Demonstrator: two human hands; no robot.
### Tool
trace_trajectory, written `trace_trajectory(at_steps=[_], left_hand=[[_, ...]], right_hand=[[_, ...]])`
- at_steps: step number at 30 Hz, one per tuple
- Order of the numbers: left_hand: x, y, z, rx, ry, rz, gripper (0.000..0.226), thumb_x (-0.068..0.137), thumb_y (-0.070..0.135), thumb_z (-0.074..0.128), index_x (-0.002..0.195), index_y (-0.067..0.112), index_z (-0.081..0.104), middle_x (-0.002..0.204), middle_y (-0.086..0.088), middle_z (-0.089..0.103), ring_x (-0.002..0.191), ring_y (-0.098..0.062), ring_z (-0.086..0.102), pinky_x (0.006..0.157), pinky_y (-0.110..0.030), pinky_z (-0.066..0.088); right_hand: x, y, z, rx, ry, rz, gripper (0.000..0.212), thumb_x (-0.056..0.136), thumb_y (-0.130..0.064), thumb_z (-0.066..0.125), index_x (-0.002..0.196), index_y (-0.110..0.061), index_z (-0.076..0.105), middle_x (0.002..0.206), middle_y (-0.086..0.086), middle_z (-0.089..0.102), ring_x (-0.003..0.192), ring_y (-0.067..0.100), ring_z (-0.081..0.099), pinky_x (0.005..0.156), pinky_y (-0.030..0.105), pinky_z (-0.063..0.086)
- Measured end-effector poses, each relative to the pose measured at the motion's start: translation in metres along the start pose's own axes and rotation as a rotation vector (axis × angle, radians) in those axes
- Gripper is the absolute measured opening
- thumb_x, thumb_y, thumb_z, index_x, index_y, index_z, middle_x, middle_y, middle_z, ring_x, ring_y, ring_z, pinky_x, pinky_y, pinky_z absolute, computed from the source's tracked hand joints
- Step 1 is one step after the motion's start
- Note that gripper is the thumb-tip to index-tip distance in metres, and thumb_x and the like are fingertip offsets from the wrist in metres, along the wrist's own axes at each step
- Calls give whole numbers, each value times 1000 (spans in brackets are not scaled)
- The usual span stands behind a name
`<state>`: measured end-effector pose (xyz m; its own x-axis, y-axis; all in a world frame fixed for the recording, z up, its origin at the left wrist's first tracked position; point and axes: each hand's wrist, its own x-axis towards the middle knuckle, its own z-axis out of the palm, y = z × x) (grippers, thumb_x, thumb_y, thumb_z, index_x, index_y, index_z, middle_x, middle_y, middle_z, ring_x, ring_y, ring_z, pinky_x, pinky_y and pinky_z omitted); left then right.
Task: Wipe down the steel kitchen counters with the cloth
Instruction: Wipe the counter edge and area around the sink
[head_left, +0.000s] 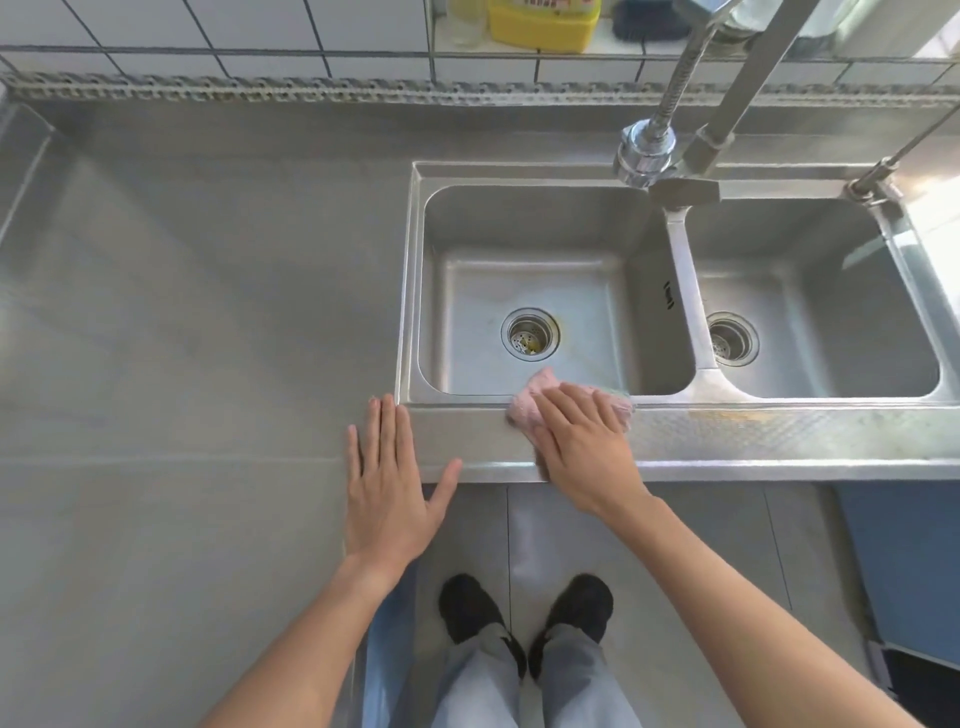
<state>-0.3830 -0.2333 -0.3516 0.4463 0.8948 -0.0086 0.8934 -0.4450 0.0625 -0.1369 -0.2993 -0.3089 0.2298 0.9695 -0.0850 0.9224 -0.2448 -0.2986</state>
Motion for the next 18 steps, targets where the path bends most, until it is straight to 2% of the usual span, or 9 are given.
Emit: trace_trajectory(at_steps=[3, 8, 11, 14, 18], left_hand=[[0, 0, 1, -1, 10, -11, 94, 102, 68, 30, 164, -1, 12, 174, -16, 8, 163, -28, 1, 130, -54, 14], [1, -4, 2, -17, -22, 21, 97, 90, 56, 45, 164, 3, 14, 173, -16, 14, 163, -29, 5, 128, -56, 19], [1, -5, -1, -49, -10, 19, 98, 92, 63, 46, 164, 3, 18, 173, -15, 16, 163, -27, 6, 130, -54, 15], [2, -5, -7, -142, 0, -6, 96, 94, 70, 45, 161, 3, 27, 172, -11, 21, 163, -25, 9, 132, -49, 6], [2, 9, -16, -268, 33, 146, 68, 100, 51, 45, 154, 9, 45, 163, -5, 41, 156, -21, 31, 129, -49, 22]], right_hand=[[16, -36, 12, 30, -38, -84, 32, 103, -31, 45, 128, -18, 61, 132, -2, 62, 133, 28, 48, 117, 51, 28], [43, -110, 42, 139, -93, -191, 39, 99, -28, 48, 135, -17, 58, 137, -1, 60, 136, 29, 46, 121, 50, 19], [23, -83, 37, 122, -20, -265, 41, 105, -32, 47, 142, -16, 55, 146, 1, 56, 141, 30, 43, 122, 50, 26], [-17, -27, 22, 88, -19, -203, 48, 109, -38, 42, 155, -23, 44, 165, -1, 35, 157, 22, 21, 128, 45, 13], [-59, 40, 2, 29, -93, -5, 55, 109, -49, 19, 162, -34, 19, 171, -10, 7, 158, 9, -9, 130, 41, 2]])
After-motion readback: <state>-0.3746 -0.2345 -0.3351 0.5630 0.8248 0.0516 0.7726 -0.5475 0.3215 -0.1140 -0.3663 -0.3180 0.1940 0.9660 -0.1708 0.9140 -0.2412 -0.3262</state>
